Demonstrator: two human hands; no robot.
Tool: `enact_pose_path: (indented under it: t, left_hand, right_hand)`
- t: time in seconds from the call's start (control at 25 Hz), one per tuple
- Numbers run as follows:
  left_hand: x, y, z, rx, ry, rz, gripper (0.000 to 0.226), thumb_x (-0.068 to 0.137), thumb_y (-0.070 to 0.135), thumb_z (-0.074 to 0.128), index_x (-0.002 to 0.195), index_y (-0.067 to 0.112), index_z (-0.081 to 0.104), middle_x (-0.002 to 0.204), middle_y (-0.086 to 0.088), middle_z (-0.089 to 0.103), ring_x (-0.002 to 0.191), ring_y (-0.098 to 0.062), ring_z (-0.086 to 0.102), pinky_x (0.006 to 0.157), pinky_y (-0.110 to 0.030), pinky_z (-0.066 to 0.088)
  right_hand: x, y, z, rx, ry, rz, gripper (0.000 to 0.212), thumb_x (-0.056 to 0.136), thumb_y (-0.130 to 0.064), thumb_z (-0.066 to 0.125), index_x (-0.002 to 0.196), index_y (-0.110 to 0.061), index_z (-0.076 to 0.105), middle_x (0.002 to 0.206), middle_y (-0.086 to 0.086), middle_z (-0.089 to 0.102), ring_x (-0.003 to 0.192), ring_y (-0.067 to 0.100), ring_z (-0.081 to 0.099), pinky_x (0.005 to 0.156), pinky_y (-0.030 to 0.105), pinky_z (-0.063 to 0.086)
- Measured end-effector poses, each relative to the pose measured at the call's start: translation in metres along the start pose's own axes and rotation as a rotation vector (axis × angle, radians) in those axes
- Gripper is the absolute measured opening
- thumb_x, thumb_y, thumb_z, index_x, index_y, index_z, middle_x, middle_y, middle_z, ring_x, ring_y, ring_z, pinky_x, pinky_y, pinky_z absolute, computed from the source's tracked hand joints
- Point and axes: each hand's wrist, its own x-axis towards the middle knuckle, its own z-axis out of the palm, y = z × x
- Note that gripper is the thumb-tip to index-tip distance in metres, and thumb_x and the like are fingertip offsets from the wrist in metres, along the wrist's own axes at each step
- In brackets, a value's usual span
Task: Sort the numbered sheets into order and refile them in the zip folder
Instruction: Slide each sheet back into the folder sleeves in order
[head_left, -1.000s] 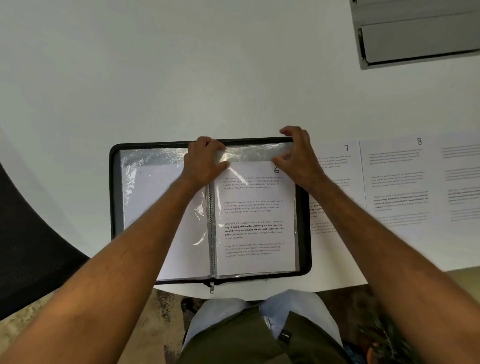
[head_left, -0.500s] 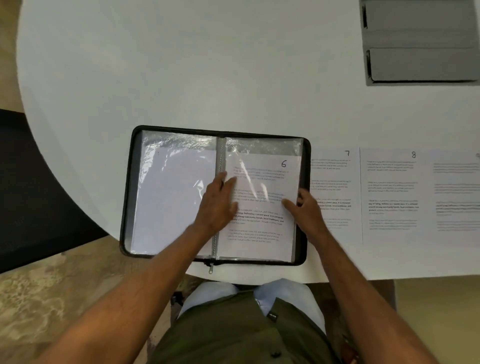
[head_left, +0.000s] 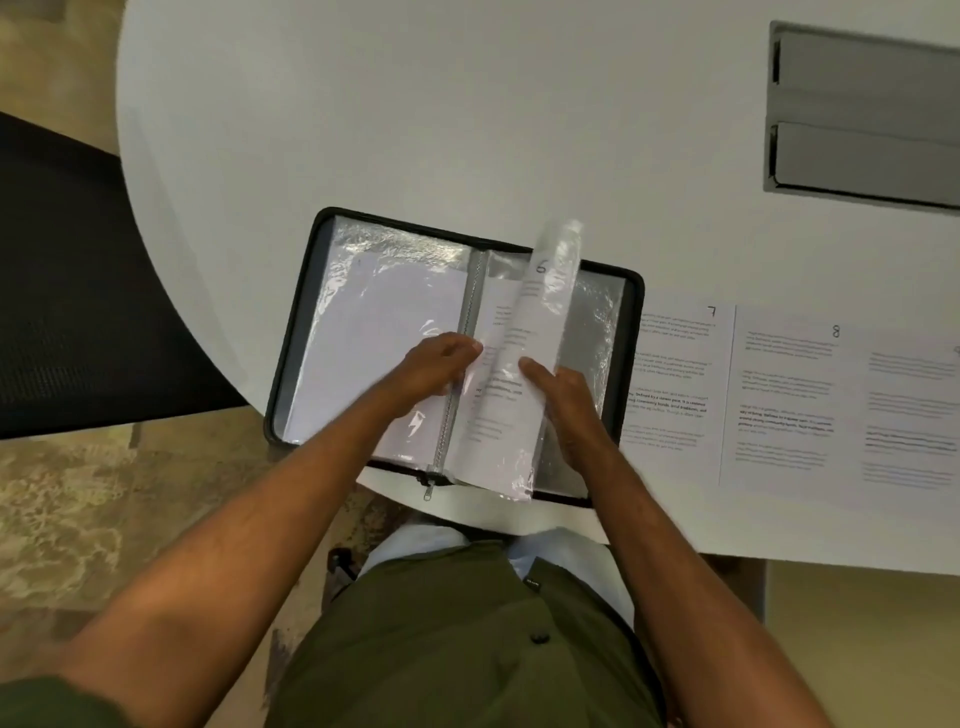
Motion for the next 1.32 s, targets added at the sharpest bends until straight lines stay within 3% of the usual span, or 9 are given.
enact_pose_path:
  t: [0.28,0.52,0.6,0.68,0.8,0.92,1.04,1.16,1.32]
  left_hand:
    - [-0.023,0.005,-0.033,-0.358,0.010,-0.033,0.059,0.100,0.071,0.036,0.124,0.027,0.068,0.117,-0.006,0.075,0.109,-0.026,0.071,0.095,-0.043,0.057]
    - [-0.029,-0.019,-0.070,-0.405,0.166,-0.114,0.062,0.097,0.074,0.037,0.123,0.027,0.068,0.121,-0.009,0.073,0.115,-0.028,0.068,0.101,-0.045,0.055]
    - [-0.032,-0.026,-0.080,-0.376,0.186,-0.148,0.067,0.096,0.078,0.033,0.130,0.028,0.063,0.124,-0.005,0.071,0.116,-0.025,0.066,0.100,-0.043,0.052]
    - [-0.035,-0.033,-0.084,-0.368,0.203,-0.158,0.067,0.095,0.079,0.032,0.137,0.033,0.058,0.124,0.005,0.068,0.112,-0.016,0.064,0.101,-0.038,0.048]
    - [-0.032,-0.045,-0.084,-0.311,0.337,-0.203,0.073,0.095,0.079,0.034,0.147,0.030,0.050,0.141,0.006,0.058,0.123,-0.017,0.057,0.109,-0.038,0.041]
    - [-0.023,-0.069,-0.083,-0.098,0.565,-0.242,0.064,0.104,0.060,0.042,0.143,0.011,0.053,0.141,-0.010,0.058,0.123,-0.029,0.056,0.100,-0.038,0.044]
    - [-0.022,-0.091,-0.080,0.112,0.672,-0.236,0.042,0.100,0.032,0.059,0.135,0.010,0.054,0.132,-0.013,0.061,0.119,-0.036,0.059,0.094,-0.041,0.050]
    - [-0.021,-0.099,-0.073,0.311,0.725,-0.268,0.061,0.092,0.017,0.068,0.147,0.014,0.040,0.142,-0.013,0.051,0.129,-0.037,0.051,0.101,-0.052,0.049]
    - [-0.023,-0.106,-0.056,0.586,0.741,-0.246,0.084,0.085,0.007,0.070,0.155,0.016,0.026,0.156,-0.013,0.031,0.139,-0.036,0.035,0.112,-0.050,0.034]
  right_hand:
    - [0.013,-0.004,0.067,-0.080,-0.258,0.008,0.039,0.103,-0.031,0.061,0.133,-0.006,0.065,0.118,0.010,0.075,0.105,0.023,0.074,0.091,0.032,0.058]
    - [0.034,0.007,0.109,-0.190,-0.391,0.041,0.046,0.095,-0.058,0.060,0.131,-0.030,0.067,0.134,-0.004,0.068,0.124,0.014,0.062,0.115,0.038,0.042]
    - [0.039,0.012,0.122,-0.306,-0.464,0.043,0.062,0.093,-0.067,0.054,0.144,-0.031,0.058,0.149,-0.007,0.055,0.138,0.012,0.047,0.120,0.036,0.031]
    - [0.043,0.018,0.129,-0.462,-0.521,0.040,0.076,0.086,-0.078,0.048,0.151,-0.038,0.048,0.165,-0.009,0.033,0.156,0.015,0.016,0.127,0.048,0.009]
    - [0.048,0.026,0.130,-0.674,-0.533,-0.004,0.067,0.093,-0.075,0.040,0.151,-0.043,0.045,0.170,-0.008,0.017,0.158,0.016,-0.005,0.124,0.059,-0.006]
    - [0.054,0.035,0.126,-0.833,-0.518,-0.084,0.055,0.099,-0.065,0.043,0.149,-0.041,0.049,0.171,-0.007,0.017,0.159,0.016,-0.001,0.125,0.057,-0.005]
    - [0.059,0.045,0.115,-0.859,-0.505,-0.133,0.047,0.101,-0.054,0.051,0.146,-0.039,0.052,0.170,-0.008,0.019,0.158,0.015,0.010,0.127,0.051,0.007]
    - [0.059,0.046,0.101,-0.821,-0.438,-0.235,0.041,0.101,-0.040,0.058,0.141,-0.032,0.057,0.167,-0.007,0.029,0.153,0.016,0.027,0.125,0.040,0.020]
    - [0.057,0.052,0.073,-0.882,-0.272,-0.387,0.039,0.099,-0.025,0.061,0.137,-0.025,0.058,0.160,-0.002,0.040,0.148,0.018,0.034,0.120,0.036,0.030]
